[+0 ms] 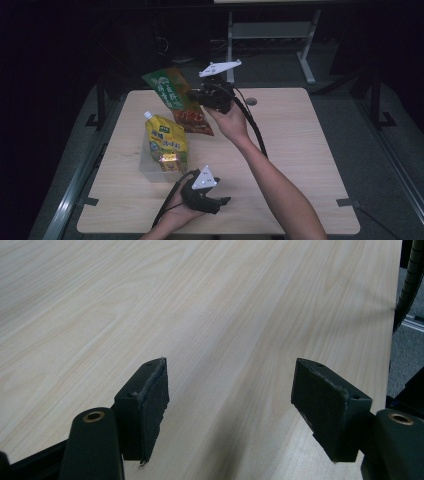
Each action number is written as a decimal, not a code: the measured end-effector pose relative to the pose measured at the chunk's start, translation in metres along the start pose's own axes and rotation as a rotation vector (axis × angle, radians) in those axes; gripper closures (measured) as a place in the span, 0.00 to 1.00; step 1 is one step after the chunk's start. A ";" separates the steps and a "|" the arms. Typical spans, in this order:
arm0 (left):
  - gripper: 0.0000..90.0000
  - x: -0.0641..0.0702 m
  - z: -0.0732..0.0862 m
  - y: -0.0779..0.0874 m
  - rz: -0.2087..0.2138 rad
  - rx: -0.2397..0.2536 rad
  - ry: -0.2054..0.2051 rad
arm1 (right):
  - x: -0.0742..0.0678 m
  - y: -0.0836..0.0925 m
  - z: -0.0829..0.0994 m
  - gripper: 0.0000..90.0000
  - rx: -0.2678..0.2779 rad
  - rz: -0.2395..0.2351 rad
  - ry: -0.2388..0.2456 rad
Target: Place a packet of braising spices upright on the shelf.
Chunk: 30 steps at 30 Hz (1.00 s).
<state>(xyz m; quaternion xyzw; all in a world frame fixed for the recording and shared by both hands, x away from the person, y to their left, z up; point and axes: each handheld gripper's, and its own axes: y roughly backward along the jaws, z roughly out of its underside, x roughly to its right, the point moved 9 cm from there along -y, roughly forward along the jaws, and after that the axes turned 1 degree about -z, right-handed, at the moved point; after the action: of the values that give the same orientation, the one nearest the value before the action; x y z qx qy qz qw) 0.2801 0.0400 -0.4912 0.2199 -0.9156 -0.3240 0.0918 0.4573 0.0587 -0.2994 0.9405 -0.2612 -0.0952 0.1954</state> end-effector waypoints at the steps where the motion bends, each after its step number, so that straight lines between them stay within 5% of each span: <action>1: 0.34 0.001 0.001 0.000 0.003 0.001 -0.002 | -0.002 -0.010 -0.001 1.00 -0.003 -0.008 0.000; 9: 0.34 -0.003 0.001 0.004 -0.003 0.023 0.023 | -0.002 -0.048 0.002 1.00 -0.027 -0.043 -0.035; 18: 0.34 -0.003 0.002 0.005 -0.005 0.016 0.006 | -0.001 -0.078 0.016 1.00 -0.037 -0.072 -0.092; 30: 0.34 -0.002 0.001 0.005 -0.003 0.022 0.010 | 0.002 -0.084 0.035 1.00 -0.057 -0.044 -0.099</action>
<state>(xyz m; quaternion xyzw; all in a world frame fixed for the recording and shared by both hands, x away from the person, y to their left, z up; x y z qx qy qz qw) 0.2799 0.0452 -0.4884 0.2239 -0.9182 -0.3131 0.0936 0.4876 0.1128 -0.3661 0.9343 -0.2468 -0.1535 0.2066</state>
